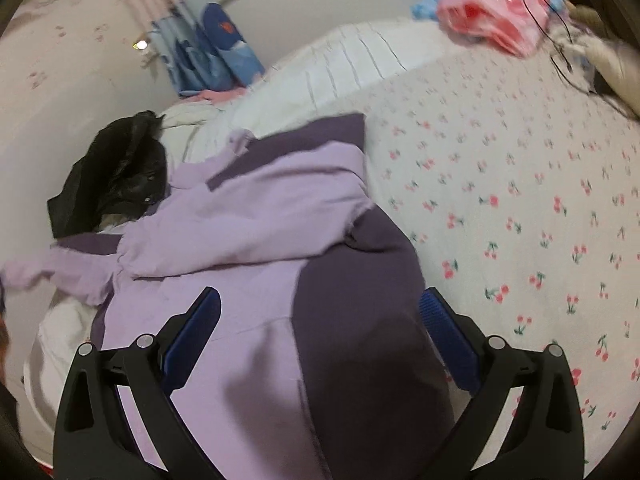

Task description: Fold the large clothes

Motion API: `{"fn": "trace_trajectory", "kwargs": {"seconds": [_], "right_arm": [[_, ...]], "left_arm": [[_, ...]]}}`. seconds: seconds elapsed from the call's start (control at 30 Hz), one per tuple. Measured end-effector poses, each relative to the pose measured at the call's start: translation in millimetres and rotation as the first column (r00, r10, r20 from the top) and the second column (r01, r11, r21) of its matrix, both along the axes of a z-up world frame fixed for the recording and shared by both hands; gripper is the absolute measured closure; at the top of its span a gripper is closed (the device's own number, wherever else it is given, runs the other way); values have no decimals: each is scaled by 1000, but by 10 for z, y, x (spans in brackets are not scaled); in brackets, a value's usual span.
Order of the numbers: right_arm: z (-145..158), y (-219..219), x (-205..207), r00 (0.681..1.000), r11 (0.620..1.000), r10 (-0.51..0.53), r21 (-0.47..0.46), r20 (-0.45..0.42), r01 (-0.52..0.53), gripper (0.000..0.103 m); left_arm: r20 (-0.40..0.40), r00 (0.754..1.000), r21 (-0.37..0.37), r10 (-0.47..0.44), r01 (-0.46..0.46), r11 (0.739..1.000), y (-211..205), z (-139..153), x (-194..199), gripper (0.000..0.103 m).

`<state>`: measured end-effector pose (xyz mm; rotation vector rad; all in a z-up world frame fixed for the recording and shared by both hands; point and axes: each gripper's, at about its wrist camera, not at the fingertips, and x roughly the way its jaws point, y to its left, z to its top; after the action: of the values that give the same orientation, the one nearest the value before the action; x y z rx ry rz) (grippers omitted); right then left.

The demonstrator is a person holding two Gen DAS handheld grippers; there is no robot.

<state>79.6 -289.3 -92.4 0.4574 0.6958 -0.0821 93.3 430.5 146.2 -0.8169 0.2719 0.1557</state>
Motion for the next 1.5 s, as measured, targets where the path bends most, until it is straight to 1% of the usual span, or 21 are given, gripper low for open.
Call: {"fn": "trace_trajectory", "kwargs": {"seconds": [0.1,0.2,0.3,0.47,0.57,0.67,0.8,0.83,0.87,0.93,1.0,1.03,1.07,1.13,1.2,1.3,1.37,1.4,1.43,1.47,1.5], "right_arm": [[9,-35,-2,1000,999,1,44,7,-2,7],[24,-143,-21,1000,993,-17,121,15,15,7],[71,-212,-54,999,988,-34,149,32,29,7],[168,-300,-103,997,982,-45,188,61,32,7],[195,-340,-130,996,978,-54,206,73,38,7],[190,-405,-153,995,971,-73,234,75,53,7],[166,-529,-191,992,953,-104,291,76,78,7],[159,-557,-199,991,948,-110,307,76,82,7],[148,-583,-203,990,941,-115,326,76,84,7],[120,-646,-217,989,925,-126,368,72,91,7],[93,-687,-223,989,913,-133,396,66,96,7],[80,-712,-225,989,904,-136,416,63,97,7],[73,-729,-228,988,898,-139,429,61,100,7],[58,-764,-231,988,885,-143,455,57,102,7],[47,-777,-230,988,874,-144,475,58,100,7],[0,-786,-213,989,855,-137,511,50,92,7],[-49,-784,-194,990,844,-135,527,35,97,7],[-74,-778,-177,991,839,-130,535,27,95,7],[-93,-765,-166,992,838,-126,538,22,95,7],[-106,-743,-148,993,839,-119,536,18,90,7],[-117,-722,-138,994,841,-112,534,18,85,7]], "left_arm": [[77,991,87,-111,104,991,-569,483,70,79],[125,962,158,-242,221,962,-1239,862,158,81],[140,922,205,-360,328,922,-1902,1056,281,82],[116,838,268,-533,490,830,-3030,1032,469,82],[71,763,287,-643,602,746,-3763,824,608,83],[30,691,277,-723,689,670,-4288,526,652,84],[-56,574,227,-817,804,550,-5058,-158,684,84],[-94,538,208,-838,833,512,-5288,-410,693,84],[-115,521,196,-846,847,494,-5397,-551,699,84],[-212,460,161,-862,887,433,-5721,-1035,787,84],[-330,433,167,-839,901,400,-6007,-1480,778,84],[-396,407,167,-823,913,371,-6151,-1713,771,84],[-422,399,172,-814,917,360,-6206,-1808,758,84],[-456,418,236,-786,908,346,-6328,-1947,666,82],[-478,433,295,-764,899,325,-6387,-1907,552,80],[-536,417,329,-734,904,273,-6322,-1747,442,79],[-548,410,342,-729,905,252,-6205,-1642,348,74],[-549,405,358,-731,904,233,-6143,-1588,239,63],[-546,408,374,-731,900,223,-6088,-1546,144,33],[-528,435,403,-729,885,235,-5991,-1499,0,16],[-503,481,444,-718,856,263,-5889,-1455,-141,5]]}}
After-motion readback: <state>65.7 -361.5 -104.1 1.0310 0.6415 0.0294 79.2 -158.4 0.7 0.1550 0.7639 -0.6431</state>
